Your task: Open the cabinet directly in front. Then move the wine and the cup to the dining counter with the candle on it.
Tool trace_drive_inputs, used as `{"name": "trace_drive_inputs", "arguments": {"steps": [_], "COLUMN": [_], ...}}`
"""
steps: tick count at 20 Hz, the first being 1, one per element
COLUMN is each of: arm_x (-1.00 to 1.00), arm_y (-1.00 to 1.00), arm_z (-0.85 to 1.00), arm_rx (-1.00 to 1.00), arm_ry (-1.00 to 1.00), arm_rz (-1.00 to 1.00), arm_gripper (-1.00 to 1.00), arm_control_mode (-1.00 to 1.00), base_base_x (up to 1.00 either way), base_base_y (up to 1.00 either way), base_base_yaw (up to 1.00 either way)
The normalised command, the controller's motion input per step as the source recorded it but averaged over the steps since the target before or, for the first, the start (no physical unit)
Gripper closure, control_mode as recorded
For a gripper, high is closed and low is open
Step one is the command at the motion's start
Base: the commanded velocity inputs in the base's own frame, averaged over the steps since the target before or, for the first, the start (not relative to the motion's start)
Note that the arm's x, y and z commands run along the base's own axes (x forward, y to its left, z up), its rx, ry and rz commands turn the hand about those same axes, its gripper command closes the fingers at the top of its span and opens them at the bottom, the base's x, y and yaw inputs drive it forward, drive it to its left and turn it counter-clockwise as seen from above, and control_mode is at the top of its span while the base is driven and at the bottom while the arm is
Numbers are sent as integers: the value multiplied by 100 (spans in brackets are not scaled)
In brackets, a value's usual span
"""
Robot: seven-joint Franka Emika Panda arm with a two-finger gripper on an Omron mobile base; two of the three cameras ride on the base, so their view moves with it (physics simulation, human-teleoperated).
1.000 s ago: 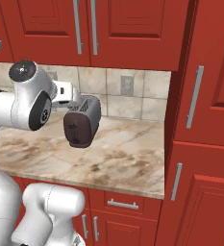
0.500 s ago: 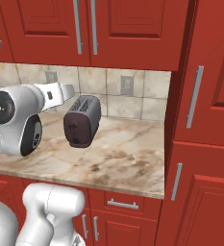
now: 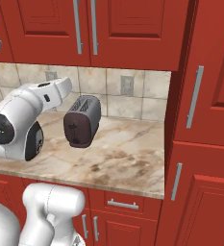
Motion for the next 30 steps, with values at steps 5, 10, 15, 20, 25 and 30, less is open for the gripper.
{"name": "trace_drive_inputs", "arguments": {"steps": [5, 10, 15, 20, 25, 30], "arm_x": [-9, 0, 19, 53, 65, 50], "arm_y": [0, 0, 0, 0, -5, -18], "arm_z": [16, 8, 31, 34, 28, 20], "arm_rx": [2, 0, 5, 5, 14, 16], "arm_ry": [-13, -6, 0, 0, 1, 1], "arm_rz": [0, 0, 0, 0, 0, 1], "arm_gripper": [-100, -100, -100, -100, -100, -100], "arm_control_mode": [-100, -100, -100, -100, -100, -100], "base_base_x": [0, 0, 0, 0, 0, 0], "base_base_y": [0, 0, 0, 0, 0, 0], "base_base_yaw": [0, 0, 0, 0, 0, 0]}}
